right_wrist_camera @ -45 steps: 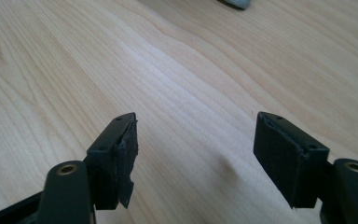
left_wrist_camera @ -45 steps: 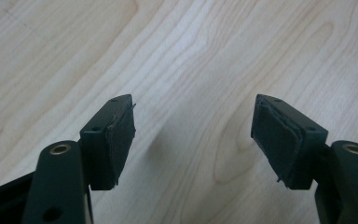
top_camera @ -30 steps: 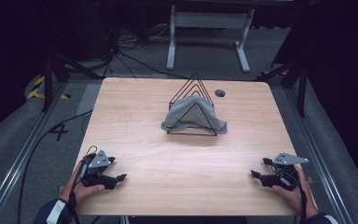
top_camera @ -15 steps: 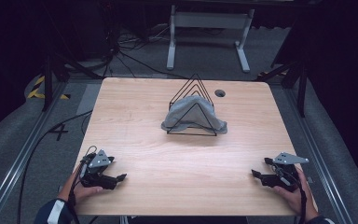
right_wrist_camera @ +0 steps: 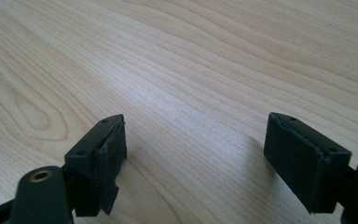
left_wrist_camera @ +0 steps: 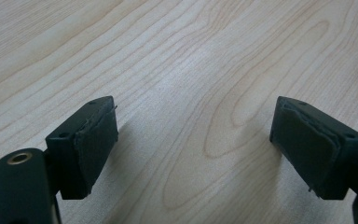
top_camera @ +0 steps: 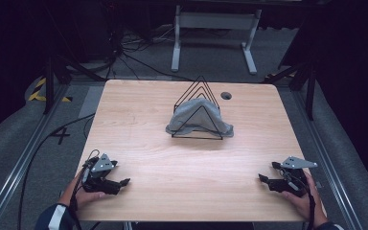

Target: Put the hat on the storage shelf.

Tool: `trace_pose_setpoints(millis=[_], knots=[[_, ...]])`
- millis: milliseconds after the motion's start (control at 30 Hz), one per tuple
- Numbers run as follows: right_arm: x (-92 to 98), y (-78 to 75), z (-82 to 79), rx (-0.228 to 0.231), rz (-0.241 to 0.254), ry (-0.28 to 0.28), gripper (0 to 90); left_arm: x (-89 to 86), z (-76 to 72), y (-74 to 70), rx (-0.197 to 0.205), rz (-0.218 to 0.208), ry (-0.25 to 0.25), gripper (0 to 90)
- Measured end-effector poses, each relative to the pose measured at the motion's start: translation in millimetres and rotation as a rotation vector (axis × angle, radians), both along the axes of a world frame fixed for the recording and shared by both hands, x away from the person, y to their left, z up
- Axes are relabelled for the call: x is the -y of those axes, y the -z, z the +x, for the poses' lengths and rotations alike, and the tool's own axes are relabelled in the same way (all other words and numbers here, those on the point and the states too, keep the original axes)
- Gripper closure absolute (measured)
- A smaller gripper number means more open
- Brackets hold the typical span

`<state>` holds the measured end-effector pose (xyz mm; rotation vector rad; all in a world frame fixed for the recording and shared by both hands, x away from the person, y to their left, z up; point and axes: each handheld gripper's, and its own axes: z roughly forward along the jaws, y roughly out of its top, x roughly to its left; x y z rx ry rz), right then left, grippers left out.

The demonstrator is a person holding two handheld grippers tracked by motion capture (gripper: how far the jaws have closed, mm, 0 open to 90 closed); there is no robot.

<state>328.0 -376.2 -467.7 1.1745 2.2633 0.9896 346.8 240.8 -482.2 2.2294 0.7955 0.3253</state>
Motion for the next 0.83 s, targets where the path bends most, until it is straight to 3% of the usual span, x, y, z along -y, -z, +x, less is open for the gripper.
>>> trace_pose_setpoints(millis=[833], knots=[[0.1, 0.0, 0.1, 0.000, -0.001, -0.001, 21.4, 0.3, -0.3, -0.1, -0.002, 0.001, -0.005, 15.4]])
